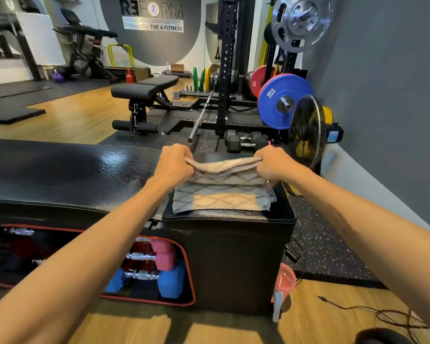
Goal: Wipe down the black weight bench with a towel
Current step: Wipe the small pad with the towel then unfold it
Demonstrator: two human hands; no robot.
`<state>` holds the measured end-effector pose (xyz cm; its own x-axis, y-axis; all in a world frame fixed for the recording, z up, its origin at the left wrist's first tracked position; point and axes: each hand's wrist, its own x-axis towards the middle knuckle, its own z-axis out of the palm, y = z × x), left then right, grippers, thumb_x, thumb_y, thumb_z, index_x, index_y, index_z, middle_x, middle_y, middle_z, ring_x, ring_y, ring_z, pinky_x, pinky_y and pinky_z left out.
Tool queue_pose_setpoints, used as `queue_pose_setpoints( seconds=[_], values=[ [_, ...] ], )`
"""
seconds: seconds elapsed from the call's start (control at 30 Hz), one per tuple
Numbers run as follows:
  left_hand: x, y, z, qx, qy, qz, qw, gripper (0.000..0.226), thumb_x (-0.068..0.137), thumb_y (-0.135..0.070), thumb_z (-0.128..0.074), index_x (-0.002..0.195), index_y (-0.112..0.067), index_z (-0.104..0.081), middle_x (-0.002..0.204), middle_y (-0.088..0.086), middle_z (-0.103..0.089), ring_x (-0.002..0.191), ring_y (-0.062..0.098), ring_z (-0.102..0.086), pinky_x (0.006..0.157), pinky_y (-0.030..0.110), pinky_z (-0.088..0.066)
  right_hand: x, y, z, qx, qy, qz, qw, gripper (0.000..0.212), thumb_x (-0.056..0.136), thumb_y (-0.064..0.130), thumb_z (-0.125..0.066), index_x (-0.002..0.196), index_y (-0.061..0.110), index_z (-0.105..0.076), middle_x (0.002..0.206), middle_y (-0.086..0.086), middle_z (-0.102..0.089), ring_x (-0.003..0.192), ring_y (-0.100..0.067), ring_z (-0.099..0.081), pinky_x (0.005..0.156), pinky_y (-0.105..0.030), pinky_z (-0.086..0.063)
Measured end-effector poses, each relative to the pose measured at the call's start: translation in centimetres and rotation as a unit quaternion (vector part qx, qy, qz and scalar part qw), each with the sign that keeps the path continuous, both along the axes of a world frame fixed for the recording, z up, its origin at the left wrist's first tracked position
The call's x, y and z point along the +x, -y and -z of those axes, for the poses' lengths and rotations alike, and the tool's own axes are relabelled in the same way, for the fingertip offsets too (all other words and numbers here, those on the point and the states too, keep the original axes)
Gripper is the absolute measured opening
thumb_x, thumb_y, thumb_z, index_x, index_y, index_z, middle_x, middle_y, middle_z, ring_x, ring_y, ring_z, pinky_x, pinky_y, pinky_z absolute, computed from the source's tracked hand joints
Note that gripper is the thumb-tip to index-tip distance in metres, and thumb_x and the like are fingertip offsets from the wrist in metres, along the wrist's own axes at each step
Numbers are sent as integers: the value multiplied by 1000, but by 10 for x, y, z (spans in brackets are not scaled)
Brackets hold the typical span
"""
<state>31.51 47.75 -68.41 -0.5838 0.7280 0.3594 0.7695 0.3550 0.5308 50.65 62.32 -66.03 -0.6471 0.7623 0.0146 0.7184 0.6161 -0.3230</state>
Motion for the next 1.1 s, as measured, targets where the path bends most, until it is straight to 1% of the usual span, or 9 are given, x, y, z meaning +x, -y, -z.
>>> queue_pose_setpoints(
  seconds=[0.17,0.4,0.5,0.6,0.77,0.87,0.93,1.03,1.1],
  values=[
    [5,-19,-37,33,-74,-165,983,20,91,-11,-56,104,2,-63,115,21,-55,104,41,-55,72,40,-39,-25,-26,-19,-307,-382,98,866,31,97,-3,-38,120,3,-58,118,-20,-65,87,-31,-72,80,-51,-60],
    [-6,-47,-89,278,228,-90,929,42,89,-6,-32,122,-4,-58,119,6,-53,112,23,-51,68,26,-60,-33,-25,-74,-53,-480,-17,876,19,92,7,-56,110,7,-63,107,-12,-67,90,-16,-57,83,-35,-50],
    [-6,-50,-95,289,204,-84,932,41,87,-6,-33,123,-6,-54,121,10,-56,111,28,-51,89,32,-49,-30,-24,-83,-4,-490,-73,869,11,91,5,-56,100,10,-59,97,-4,-63,85,-11,-55,77,-27,-48],
    [-9,-45,-76,286,143,-2,948,36,85,6,-36,113,-3,-56,110,8,-60,104,24,-53,79,26,-38,-17,-28,-70,7,-475,-98,874,15,85,1,-58,87,15,-59,86,1,-61,80,-9,-55,70,-21,-46],
    [-40,-8,11,14,-91,82,992,26,80,5,-50,96,-2,-69,102,11,-67,98,26,-60,84,35,-46,11,-45,-8,-38,-188,-125,973,22,73,19,-69,72,0,-59,75,-15,-63,69,-31,-56,71,-44,-48],
    [-45,20,36,-172,-166,157,958,12,83,-8,-58,83,-15,-67,88,-1,-66,85,22,-62,74,40,-53,27,-41,23,-99,-61,-123,986,28,80,15,-77,62,6,-58,65,-11,-58,61,-15,-49,63,-31,-39],
    [-36,28,33,-232,-210,177,933,10,83,-10,-57,82,-12,-67,88,1,-65,84,22,-61,68,37,-51,32,-40,33,-128,-57,-126,982,17,79,20,-79,75,6,-71,79,-18,-69,72,-32,-57,72,-38,-45],
    [-27,25,12,-298,-185,167,921,10,79,-15,-65,75,-6,-64,78,9,-65,77,30,-61,62,38,-47,37,-34,21,-172,-66,-135,973,26,75,21,-81,83,-2,-73,90,-11,-75,96,-38,-64,99,-49,-46],
    [-25,23,-7,-419,-64,170,890,19,74,-26,-79,87,-15,-70,80,-3,-67,82,21,-64,66,35,-49,42,-32,12,-192,-11,-152,970,11,77,11,-79,71,4,-73,78,1,-74,90,-22,-65,97,-43,-45]
  ],
)
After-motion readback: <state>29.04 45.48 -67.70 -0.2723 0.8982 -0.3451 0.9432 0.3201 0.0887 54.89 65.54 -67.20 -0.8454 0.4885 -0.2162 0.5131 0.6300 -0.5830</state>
